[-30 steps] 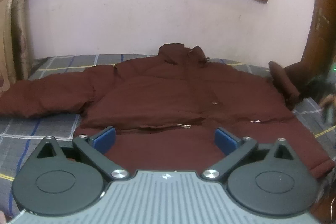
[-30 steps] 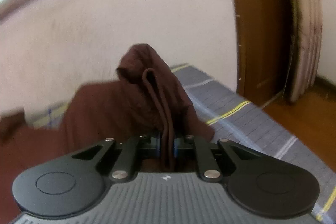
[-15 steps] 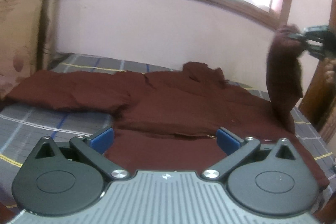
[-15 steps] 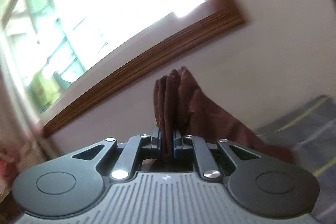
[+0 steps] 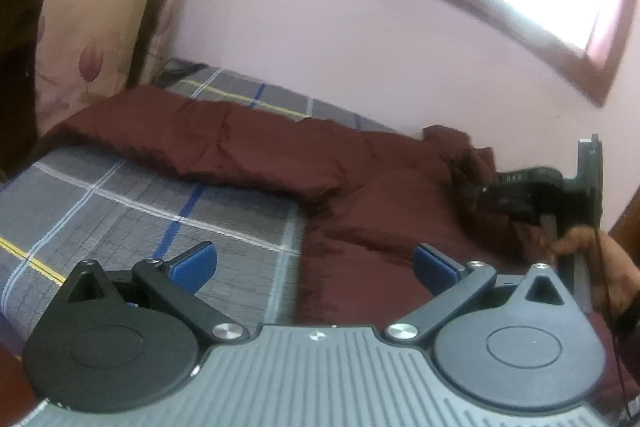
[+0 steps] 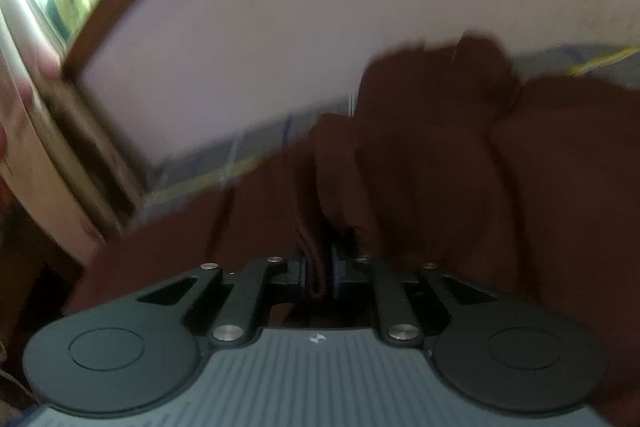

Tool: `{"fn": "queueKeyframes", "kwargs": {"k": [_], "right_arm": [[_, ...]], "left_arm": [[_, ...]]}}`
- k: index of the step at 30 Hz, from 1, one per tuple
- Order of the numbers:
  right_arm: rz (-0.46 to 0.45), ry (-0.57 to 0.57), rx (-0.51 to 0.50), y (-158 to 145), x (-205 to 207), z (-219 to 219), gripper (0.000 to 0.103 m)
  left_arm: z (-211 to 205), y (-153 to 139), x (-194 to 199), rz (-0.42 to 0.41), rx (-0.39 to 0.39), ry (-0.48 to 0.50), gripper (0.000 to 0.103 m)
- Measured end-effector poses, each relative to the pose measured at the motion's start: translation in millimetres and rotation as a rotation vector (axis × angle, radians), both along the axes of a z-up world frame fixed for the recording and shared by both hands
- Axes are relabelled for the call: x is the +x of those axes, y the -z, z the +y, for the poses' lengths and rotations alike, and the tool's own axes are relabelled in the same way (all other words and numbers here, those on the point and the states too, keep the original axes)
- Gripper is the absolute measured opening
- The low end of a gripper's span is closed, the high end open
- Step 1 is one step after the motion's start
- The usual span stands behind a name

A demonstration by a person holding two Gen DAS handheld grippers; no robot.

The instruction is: Fold large clothes

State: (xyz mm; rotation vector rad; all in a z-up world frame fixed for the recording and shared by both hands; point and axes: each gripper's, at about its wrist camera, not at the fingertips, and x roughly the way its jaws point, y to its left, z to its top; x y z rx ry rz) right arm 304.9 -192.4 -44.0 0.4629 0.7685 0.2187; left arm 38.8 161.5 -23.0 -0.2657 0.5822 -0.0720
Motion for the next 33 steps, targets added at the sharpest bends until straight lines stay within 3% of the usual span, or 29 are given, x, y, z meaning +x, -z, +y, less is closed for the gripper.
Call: {"fn": "queueKeyframes", "kwargs": {"k": [3,5,6,9,11,13,21,23,26,29,33], "right_arm": [[0.002,-0.052,-0.025,6,3,17,0.037],[-0.025,-0.116,-0.084,-3,5,34,0.077],[-0.057,-0.136,-0.121,-9,0,39,0.083],[-0.218,-0.159,-0.211,-33,-32,43,0.089],[-0.292,-0.171,-0.249,-41,-57,40,0.099],[-0.312,-0.169,-0.291,-40,-80,31,0.099],[-0.239,-0.186,-0.359,-17,-132,7,0.099],[-0.235,-0.173,-0.36,-14,-140,6,0.099],[-0.229,-0.144,-0.326,-15,-151,-2,0.099],[-0.222,-0.119,-0.305,-19,-159,-5,0.099],[-0.208,-0.082,-0.286,-23,-174,-15,0.099]], "left_arm": [[8,7,13,0.027,-0.002,-0.013,0.103],[15,12,21,0.042,-0.035,-0.021,0.103],[19,14,24,0.049,-0.052,-0.031,0.103],[35,21,33,0.06,-0.113,-0.07,0.103],[49,25,40,0.065,-0.14,-0.14,0.103],[67,29,44,0.062,-0.184,-0.217,0.103],[144,33,70,0.008,-0.327,-0.469,0.102],[161,33,83,0.012,-0.324,-0.513,0.102],[183,39,103,0.047,-0.39,-0.527,0.103],[202,50,123,0.091,-0.404,-0.571,0.102],[216,52,139,0.047,-0.41,-0.591,0.103]]}}
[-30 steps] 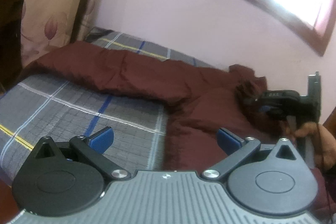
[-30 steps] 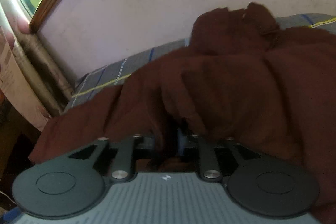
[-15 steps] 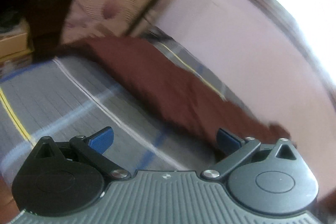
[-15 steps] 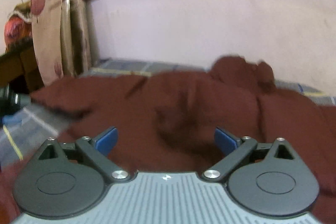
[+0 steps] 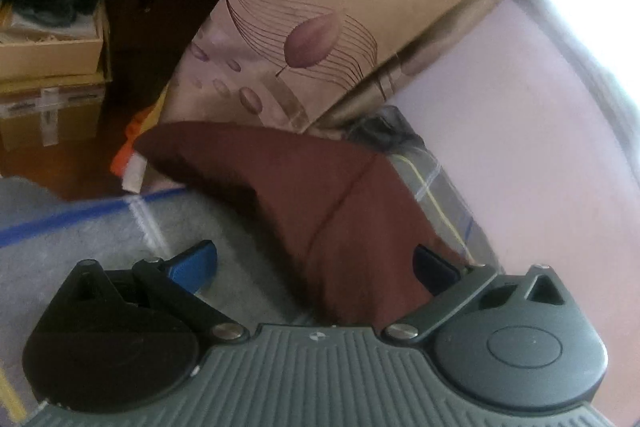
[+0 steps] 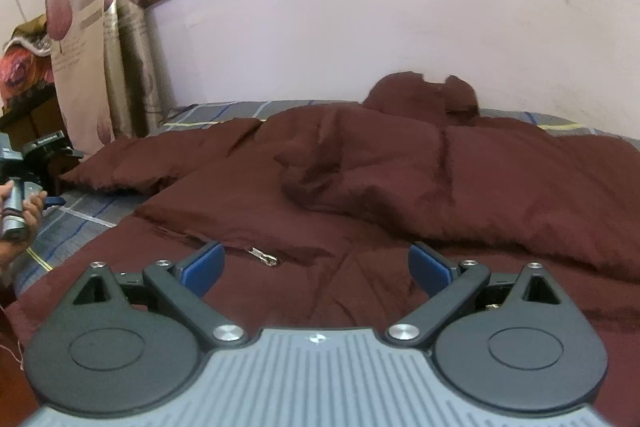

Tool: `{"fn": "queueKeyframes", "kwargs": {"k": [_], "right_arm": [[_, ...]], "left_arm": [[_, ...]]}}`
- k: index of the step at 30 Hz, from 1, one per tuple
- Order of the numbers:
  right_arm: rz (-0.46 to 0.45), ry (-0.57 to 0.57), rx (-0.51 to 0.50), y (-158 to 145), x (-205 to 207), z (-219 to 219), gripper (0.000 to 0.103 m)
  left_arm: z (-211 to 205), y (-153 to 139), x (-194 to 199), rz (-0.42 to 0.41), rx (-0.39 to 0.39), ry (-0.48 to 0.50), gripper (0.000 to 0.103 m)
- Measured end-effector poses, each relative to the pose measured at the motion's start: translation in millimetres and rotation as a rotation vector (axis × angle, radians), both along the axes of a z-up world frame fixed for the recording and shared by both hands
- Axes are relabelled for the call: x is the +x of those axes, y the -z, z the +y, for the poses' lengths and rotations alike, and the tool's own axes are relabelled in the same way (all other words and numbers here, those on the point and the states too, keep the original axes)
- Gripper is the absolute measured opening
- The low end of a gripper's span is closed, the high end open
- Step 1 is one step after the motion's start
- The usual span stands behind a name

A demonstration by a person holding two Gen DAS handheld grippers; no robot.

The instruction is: Fold large clothes

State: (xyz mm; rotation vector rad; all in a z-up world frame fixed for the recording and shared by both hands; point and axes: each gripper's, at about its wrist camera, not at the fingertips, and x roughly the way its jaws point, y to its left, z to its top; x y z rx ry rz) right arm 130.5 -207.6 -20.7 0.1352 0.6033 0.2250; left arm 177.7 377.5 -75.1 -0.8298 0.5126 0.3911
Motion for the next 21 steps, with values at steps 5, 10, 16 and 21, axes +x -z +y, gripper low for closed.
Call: {"fn": "queueKeyframes", "kwargs": {"k": [5,10,16,21], "right_arm": [[0.021,0.061,0.057,-3,-18,-19,0.099],[-0.005,0.122,0.112,-9,-35,-40,0.099],[-0.07,0.214,0.164,-19,-55,-74,0.099],[-0.097,0.297,0.241,-21,-72,-110,0.099]], "left_arm": [[4,4,20,-0.033,-0.013,0.024,0.034],[-19,-19,33,-0.052,0.139,0.047,0.01],[-125,-105,33,-0.238,0.263,0.228,0.008],[-283,-161,20,-0.39,0.371,0.544,0.008]]}}
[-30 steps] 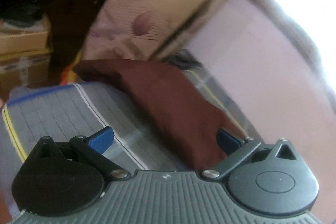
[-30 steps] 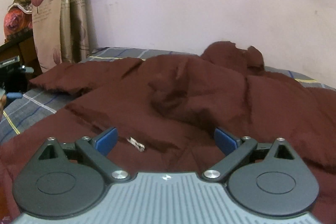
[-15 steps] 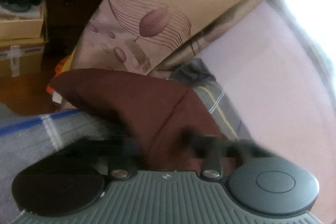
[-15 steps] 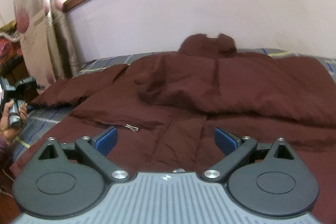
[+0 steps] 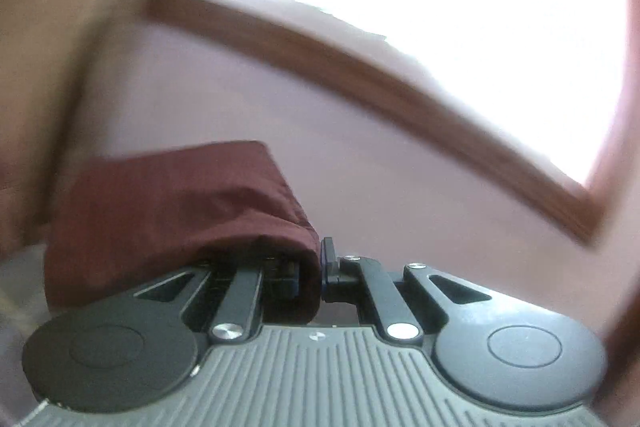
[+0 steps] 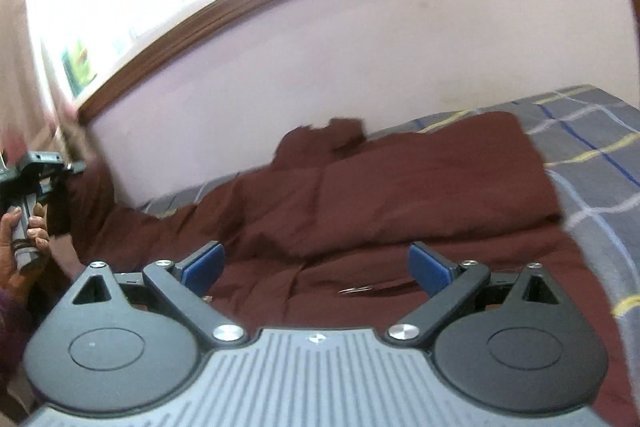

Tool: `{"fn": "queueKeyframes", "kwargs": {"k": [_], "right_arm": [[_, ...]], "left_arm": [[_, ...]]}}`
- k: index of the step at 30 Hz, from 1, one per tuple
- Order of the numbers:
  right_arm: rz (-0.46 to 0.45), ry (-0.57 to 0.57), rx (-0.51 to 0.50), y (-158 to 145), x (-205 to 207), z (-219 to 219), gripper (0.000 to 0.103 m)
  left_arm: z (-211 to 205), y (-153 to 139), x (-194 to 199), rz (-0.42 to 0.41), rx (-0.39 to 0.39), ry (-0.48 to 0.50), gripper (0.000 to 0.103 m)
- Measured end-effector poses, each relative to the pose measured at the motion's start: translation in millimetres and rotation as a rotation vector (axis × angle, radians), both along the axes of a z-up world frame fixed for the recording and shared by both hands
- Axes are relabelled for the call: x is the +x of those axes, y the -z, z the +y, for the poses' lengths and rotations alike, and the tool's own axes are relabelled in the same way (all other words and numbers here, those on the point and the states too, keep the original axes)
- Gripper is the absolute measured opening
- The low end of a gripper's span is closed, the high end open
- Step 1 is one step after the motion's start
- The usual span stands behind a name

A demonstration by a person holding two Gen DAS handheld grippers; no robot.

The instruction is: Fold large clothes

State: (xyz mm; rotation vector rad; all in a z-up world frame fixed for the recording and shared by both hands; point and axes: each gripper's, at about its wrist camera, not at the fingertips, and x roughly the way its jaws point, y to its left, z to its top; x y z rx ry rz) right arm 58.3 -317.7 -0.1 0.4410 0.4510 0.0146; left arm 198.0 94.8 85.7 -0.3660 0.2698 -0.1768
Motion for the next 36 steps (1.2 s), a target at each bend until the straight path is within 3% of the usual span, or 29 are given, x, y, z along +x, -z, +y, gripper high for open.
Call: {"fn": "queueKeyframes", "kwargs": {"k": [4,8,10,12,14,15,18,21,24,28,32,33,34,35,36], "right_arm": [[-0.017,0.038,0.019,1,-13,-21,0.099],[-0.022,0.051,0.029,4,-19,-41,0.099],[-0.024,0.055,0.04,6,-20,-49,0.099],[-0.019,0.063,0.056,8,-17,-58,0.099],[-0.016,0.058,0.071,7,-10,-65,0.099],[-0.015,0.05,0.075,4,-4,-67,0.099],[-0.027,-0.006,0.054,-9,22,-59,0.099],[-0.065,-0.099,-0.008,-30,52,-34,0.099],[-0.098,-0.223,-0.08,-51,85,8,0.1],[-0.102,-0.335,-0.316,-61,121,89,0.101],[-0.05,-0.37,-0.677,-36,153,174,0.1],[-0.046,-0.381,-0.764,-26,161,188,0.095],[-0.041,-0.382,-0.833,-18,166,195,0.079],[-0.012,-0.359,-0.858,-14,172,193,0.031],[0.006,-0.319,-0.797,-18,173,180,0.027]], "left_arm": [[-116,-1,-20,-0.014,0.066,0.261,0.008],[-203,40,-31,0.059,0.189,0.404,0.013],[-227,65,-33,0.127,0.236,0.463,0.046],[-235,82,-39,0.143,0.245,0.475,0.069],[-231,88,-49,0.111,0.224,0.463,0.088],[-227,88,-53,0.101,0.216,0.461,0.103],[-201,85,-70,0.053,0.166,0.434,0.103],[-159,78,-81,0.042,0.056,0.41,0.103],[-120,77,-93,0.048,-0.007,0.307,0.103],[-80,83,-92,0.104,-0.019,0.151,0.103],[-49,92,-89,0.192,-0.011,0.072,0.103],[-48,95,-88,0.213,-0.008,0.065,0.103],[-47,96,-86,0.229,-0.005,0.062,0.103],[-47,97,-85,0.243,0.002,0.06,0.103],[-47,96,-85,0.253,0.01,0.063,0.103]]}}
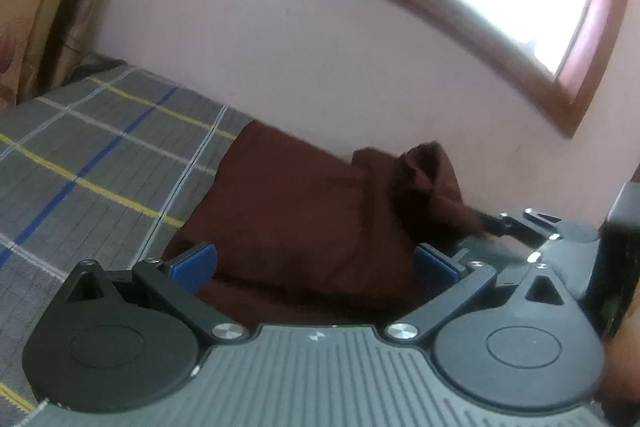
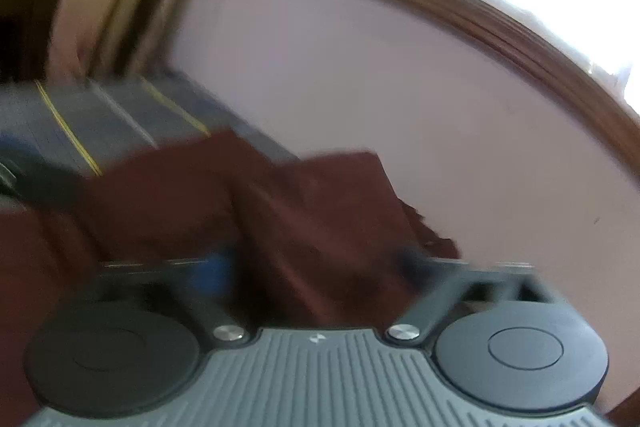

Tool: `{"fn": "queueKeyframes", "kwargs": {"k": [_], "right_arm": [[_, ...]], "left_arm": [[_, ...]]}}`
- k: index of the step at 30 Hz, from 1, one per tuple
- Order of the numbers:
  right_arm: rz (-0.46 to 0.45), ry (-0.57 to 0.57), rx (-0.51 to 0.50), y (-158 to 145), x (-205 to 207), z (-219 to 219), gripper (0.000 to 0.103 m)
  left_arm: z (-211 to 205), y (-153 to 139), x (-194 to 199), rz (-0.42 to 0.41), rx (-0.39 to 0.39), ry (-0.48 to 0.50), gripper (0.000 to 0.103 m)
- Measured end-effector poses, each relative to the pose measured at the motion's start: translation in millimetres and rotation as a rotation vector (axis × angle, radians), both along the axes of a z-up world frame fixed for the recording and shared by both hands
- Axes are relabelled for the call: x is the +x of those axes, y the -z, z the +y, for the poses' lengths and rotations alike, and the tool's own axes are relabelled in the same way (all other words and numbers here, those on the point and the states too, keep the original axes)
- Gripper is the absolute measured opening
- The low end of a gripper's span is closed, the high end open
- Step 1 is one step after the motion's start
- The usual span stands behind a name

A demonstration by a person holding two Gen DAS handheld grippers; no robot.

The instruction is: Fold large clothes

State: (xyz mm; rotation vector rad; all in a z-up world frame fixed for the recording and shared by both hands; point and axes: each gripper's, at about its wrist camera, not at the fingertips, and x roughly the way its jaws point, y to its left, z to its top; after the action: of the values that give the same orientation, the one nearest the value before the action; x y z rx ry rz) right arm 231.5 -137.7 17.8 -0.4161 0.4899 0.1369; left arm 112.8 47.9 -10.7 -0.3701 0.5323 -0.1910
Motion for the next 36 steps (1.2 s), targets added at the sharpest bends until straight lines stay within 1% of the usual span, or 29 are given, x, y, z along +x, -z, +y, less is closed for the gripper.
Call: {"fn": "queueKeyframes", "kwargs": {"k": [2,4,5,6,7,8,9,10,11,12,13,14,15,16,17,18,20,21,23,24,25,27,28,30,31,32,33,35,36], "right_arm": [[-0.02,0.113,0.163,-15,-11,-47,0.02],[-0.054,0.24,0.254,-23,-32,-93,0.019],[-0.046,0.301,0.321,-24,-44,-121,0.019],[-0.016,0.341,0.4,-21,-54,-148,0.019],[0.028,0.366,0.506,-13,-63,-174,0.02],[0.064,0.392,0.65,0,-73,-203,0.025],[0.091,0.419,0.759,13,-80,-224,0.038],[0.129,0.458,0.85,27,-87,-244,0.046],[0.14,0.489,0.911,38,-95,-259,0.062],[0.119,0.507,0.966,43,-103,-270,0.068],[0.09,0.508,1.031,48,-112,-280,0.069],[0.079,0.497,1.095,52,-118,-288,0.072],[0.082,0.484,1.135,53,-119,-295,0.075],[0.083,0.472,1.154,52,-117,-297,0.081],[0.081,0.457,1.147,50,-114,-296,0.085],[0.088,0.444,1.123,47,-109,-295,0.085],[0.134,0.405,1.047,46,-91,-285,0.085],[0.164,0.391,0.995,47,-70,-270,0.083],[0.209,0.379,0.856,46,-51,-254,0.033],[0.205,0.379,0.829,43,-44,-251,0.021],[0.185,0.37,0.815,37,-40,-251,0.016],[0.136,0.377,0.759,27,-34,-251,0.014],[0.136,0.386,0.736,28,-30,-252,0.014],[0.173,0.406,0.686,47,-22,-253,0.014],[0.185,0.406,0.663,57,-19,-251,0.014],[0.184,0.405,0.658,64,-19,-251,0.014],[0.179,0.408,0.666,67,-20,-250,0.014],[0.182,0.413,0.679,70,-19,-251,0.014],[0.188,0.415,0.686,71,-20,-252,0.014]], "left_arm": [[8,-1,-3,-0.006,0.009,0.017,0.103],[3,-5,-1,-0.031,0.02,0.024,0.103],[2,-6,-1,-0.037,0.029,0.031,0.103],[-1,-6,1,-0.04,0.033,0.044,0.103],[-6,-5,3,-0.043,0.035,0.06,0.103],[-11,-5,7,-0.045,0.042,0.072,0.103],[-17,-6,9,-0.046,0.055,0.082,0.103],[-24,-5,12,-0.047,0.067,0.094,0.103],[-30,-6,14,-0.049,0.081,0.109,0.103],[-37,-6,17,-0.058,0.101,0.123,0.103],[-43,-4,18,-0.067,0.122,0.129,0.103],[-48,-4,20,-0.075,0.147,0.132,0.103],[-54,-4,23,-0.081,0.171,0.138,0.103],[-58,-4,27,-0.084,0.191,0.146,0.103],[-62,-4,33,-0.086,0.207,0.151,0.103],[-65,-3,39,-0.09,0.22,0.152,0.103],[-69,1,52,-0.093,0.24,0.133,0.103],[-70,3,60,-0.086,0.241,0.122,0.103],[-72,6,74,-0.076,0.237,0.111,0.103],[-74,7,81,-0.077,0.25,0.095,0.103],[-76,8,87,-0.086,0.266,0.087,0.103],[-80,12,102,-0.103,0.314,0.088,0.103],[-81,14,107,-0.095,0.329,0.076,0.101],[-78,22,120,-0.076,0.324,0.076,0.101],[-77,28,126,-0.053,0.326,0.067,0.101],[-74,34,132,-0.023,0.321,0.055,0.101],[-69,42,138,0.011,0.294,0.046,0.102],[-59,51,144,0.046,0.245,0.028,0.103],[-55,56,147,0.062,0.235,0.015,0.103]]}}
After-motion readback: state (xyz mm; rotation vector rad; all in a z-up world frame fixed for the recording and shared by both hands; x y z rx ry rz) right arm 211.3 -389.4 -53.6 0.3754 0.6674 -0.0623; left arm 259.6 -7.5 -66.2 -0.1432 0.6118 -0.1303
